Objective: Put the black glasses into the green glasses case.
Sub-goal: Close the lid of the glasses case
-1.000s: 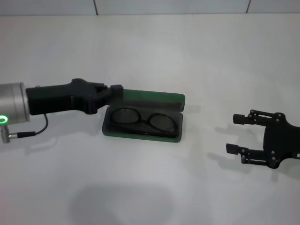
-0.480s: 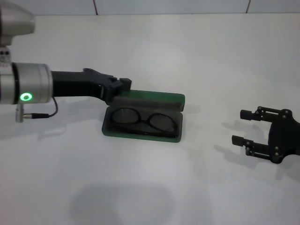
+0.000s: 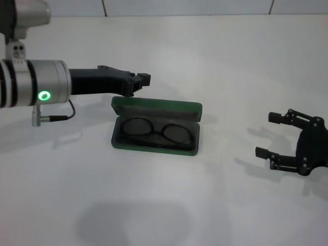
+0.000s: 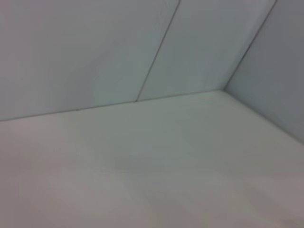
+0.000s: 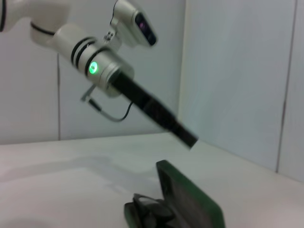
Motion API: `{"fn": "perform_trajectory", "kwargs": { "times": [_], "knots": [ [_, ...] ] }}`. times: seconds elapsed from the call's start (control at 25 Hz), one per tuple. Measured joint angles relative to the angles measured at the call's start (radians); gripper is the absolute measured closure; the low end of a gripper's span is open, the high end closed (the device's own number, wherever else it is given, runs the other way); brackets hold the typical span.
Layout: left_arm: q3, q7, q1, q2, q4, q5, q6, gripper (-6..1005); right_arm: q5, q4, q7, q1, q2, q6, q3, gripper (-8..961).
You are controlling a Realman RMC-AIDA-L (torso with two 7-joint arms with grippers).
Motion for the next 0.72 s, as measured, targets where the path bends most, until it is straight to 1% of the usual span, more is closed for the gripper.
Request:
{"fn": "perform_trajectory", "kwargs": {
  "times": [0.12,0.32,0.44,0.72],
  "knots": [
    [0.054,-0.002,0.019,0.003,0.004,0.0,-0.069,904,0.003,0.007,-0.012,-0.002,0.0,-0.001,0.017,126],
    [0.069,0.013,0.042,-0.002,0.0,-0.022,-0.115,903,0.004,0.009,-0.014,-0.003,0.0,0.004,0.026,127],
    [0.106,0.015,0.05,0.002,-0.003,-0.061,-0.148,903,0.005,0.013,-0.014,0.001,0.0,0.004,0.026,128],
    [0.115,0.011,0.054,0.002,-0.023,-0.073,-0.168,902,0.017,0.018,-0.014,0.001,0.0,0.008,0.026,130]
  ]
}}
